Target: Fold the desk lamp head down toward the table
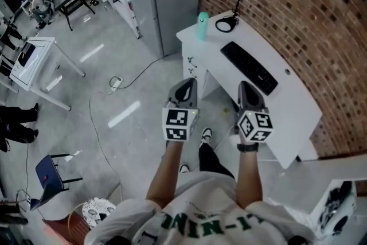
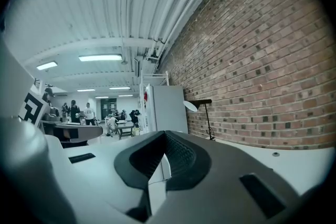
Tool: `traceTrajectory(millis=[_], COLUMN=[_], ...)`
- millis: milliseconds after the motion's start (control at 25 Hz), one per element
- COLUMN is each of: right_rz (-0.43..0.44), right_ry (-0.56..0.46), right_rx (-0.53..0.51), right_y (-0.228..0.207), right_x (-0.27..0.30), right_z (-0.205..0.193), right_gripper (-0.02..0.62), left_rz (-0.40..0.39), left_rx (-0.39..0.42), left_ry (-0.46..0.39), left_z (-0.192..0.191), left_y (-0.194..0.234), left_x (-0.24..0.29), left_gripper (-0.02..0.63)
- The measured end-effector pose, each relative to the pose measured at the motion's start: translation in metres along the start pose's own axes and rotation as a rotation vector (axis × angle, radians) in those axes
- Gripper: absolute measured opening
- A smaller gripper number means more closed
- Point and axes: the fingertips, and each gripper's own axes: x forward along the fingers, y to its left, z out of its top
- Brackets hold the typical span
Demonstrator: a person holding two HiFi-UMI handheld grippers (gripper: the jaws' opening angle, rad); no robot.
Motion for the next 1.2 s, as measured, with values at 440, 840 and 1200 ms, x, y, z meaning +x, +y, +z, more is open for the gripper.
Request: traceTrajectory(millis=[440,840,1200], right_rz=[0.097,0.125,0.167], right_ry=[-0.08,-0.027,0.028], right_rx=[0.017,0.052,0.039], right_y=[-0.075,-0.131,-0.127], right_x=[0.151,0.211,0.252], right_z=[0.058,0.046,0.029], right_gripper=[0.005,0.006,0.006], left_rz=[0.048,0.071,0.046], left_rx=[0.059,0.026,0.003], left_ry=[-0.039,-0.018,0.021], left_z=[0.061,0.071,0.061], left_y=[0.034,0.031,0.051], left_x=[0.164,0.249,0.291], left_gripper=[0.002,0.002,0.002])
